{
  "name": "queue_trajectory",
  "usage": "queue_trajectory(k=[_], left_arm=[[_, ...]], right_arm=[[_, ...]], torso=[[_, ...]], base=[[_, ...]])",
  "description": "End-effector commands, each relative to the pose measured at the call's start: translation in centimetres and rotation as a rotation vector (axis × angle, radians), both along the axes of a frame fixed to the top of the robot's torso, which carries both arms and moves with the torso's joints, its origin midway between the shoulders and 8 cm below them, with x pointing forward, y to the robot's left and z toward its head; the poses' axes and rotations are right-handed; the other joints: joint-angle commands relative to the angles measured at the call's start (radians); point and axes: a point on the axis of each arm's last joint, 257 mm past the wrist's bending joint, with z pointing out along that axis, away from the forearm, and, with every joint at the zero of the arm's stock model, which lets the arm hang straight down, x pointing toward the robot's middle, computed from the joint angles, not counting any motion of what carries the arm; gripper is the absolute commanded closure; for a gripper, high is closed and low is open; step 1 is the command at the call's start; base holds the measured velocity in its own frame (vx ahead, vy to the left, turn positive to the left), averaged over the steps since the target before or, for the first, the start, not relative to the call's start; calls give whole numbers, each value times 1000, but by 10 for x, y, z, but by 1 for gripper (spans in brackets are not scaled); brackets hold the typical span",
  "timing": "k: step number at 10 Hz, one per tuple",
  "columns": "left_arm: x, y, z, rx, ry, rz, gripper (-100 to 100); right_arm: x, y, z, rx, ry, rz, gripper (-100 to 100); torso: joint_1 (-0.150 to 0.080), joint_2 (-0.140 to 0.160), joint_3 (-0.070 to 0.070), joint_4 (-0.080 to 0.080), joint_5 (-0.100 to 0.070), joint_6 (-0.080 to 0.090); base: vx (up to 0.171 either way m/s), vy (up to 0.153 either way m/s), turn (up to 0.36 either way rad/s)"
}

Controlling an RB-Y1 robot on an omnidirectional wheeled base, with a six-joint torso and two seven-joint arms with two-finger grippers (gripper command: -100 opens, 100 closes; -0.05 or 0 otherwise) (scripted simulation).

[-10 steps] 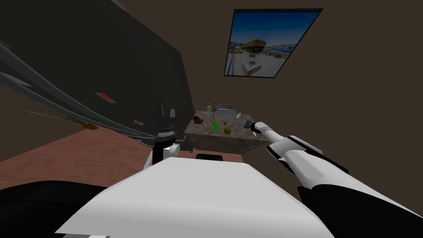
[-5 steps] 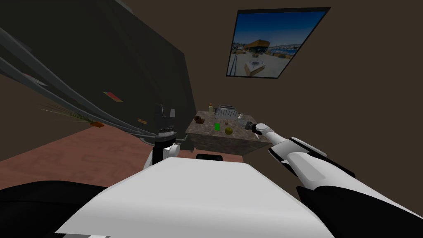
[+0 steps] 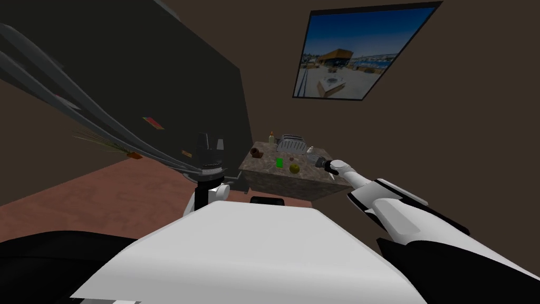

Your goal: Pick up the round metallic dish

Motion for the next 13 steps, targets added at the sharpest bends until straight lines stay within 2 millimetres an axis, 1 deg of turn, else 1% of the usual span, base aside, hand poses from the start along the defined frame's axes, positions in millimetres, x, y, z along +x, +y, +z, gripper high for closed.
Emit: queue_trajectory(k=[1, 2, 3, 4, 5, 6, 7, 8, 9, 10, 11, 12, 13], left_arm=[[0, 0, 0, 0, 0, 0, 0], [0, 0, 0, 0, 0, 0, 0], [0, 0, 0, 0, 0, 0, 0], [0, 0, 0, 0, 0, 0, 0], [0, 0, 0, 0, 0, 0, 0], [0, 0, 0, 0, 0, 0, 0], [0, 0, 0, 0, 0, 0, 0], [0, 0, 0, 0, 0, 0, 0], [0, 0, 0, 0, 0, 0, 0], [0, 0, 0, 0, 0, 0, 0], [0, 0, 0, 0, 0, 0, 0], [0, 0, 0, 0, 0, 0, 0], [0, 0, 0, 0, 0, 0, 0]], right_arm=[[-13, -17, -3, -11, 5, -15, -100], [-12, -16, -2, 4, -2, -21, -100], [-23, -29, -4, -5, 3, -34, -100], [-23, -28, -4, 4, -2, -38, -100], [-35, -42, -6, -8, 4, -49, -100], [-34, -41, -5, 4, -2, -55, -100], [-46, -54, -7, -10, 5, -66, -100], [-45, -54, -6, 3, -1, -73, -100], [-57, -67, -8, -11, 5, -84, -100], [-56, -66, -7, 1, -1, -90, -100], [-69, -79, -8, -15, 7, -100, -100], [-68, -78, -7, -1, -1, -108, -100], [-80, -91, -7, -12, 4, -121, -100]], torso=[[0, 0, 0, 0, 0, 0], [0, 0, 0, 0, 0, 0], [0, 0, 0, 0, 0, 0], [0, 0, 0, 0, 0, 0], [0, 0, 0, 0, 0, 0], [0, 0, 0, 0, 0, 0], [0, 0, 0, 0, 0, 0], [0, 0, 0, 0, 0, 0], [0, 0, 0, 0, 0, 0], [0, 0, 0, 0, 0, 0], [0, 0, 0, 0, 0, 0], [0, 0, 0, 0, 0, 0], [0, 0, 0, 0, 0, 0]], base=[[17, 23, 99], [14, 15, 63], [17, 14, 113], [15, 9, 59], [17, 15, 110], [14, 12, 58], [18, 17, 110], [17, 11, 65], [17, 15, 115], [15, 12, 61], [19, 16, 108], [16, 10, 55], [20, 16, 122]])
